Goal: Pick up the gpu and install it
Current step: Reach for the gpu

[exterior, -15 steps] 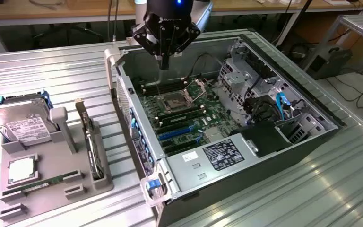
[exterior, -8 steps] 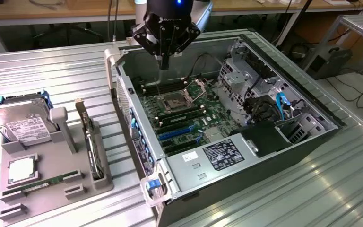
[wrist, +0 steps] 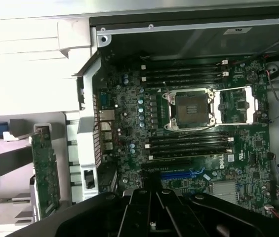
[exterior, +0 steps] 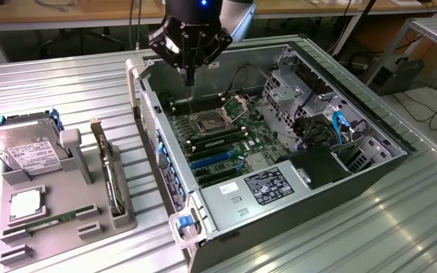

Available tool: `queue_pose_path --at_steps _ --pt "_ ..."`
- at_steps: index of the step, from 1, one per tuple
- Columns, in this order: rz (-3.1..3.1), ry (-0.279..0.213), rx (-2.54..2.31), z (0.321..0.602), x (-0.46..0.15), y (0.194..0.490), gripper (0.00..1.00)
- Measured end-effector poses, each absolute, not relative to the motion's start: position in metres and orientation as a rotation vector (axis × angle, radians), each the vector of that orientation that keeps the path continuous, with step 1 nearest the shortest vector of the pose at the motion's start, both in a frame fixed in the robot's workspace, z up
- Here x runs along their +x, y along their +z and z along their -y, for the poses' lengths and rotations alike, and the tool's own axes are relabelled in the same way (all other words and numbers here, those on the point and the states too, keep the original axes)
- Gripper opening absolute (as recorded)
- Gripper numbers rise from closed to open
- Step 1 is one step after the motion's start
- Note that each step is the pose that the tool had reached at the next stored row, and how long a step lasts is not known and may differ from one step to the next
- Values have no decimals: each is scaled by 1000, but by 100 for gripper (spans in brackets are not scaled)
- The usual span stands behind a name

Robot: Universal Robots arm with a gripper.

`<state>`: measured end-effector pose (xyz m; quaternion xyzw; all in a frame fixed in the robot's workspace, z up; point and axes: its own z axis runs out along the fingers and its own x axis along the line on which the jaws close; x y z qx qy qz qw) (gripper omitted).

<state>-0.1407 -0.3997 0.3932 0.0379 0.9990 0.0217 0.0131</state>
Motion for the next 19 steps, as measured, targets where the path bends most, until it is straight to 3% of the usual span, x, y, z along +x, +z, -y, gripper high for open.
queue_pose_path --at_steps 19 --pt "-3113 67 118 416 -229 389 11"
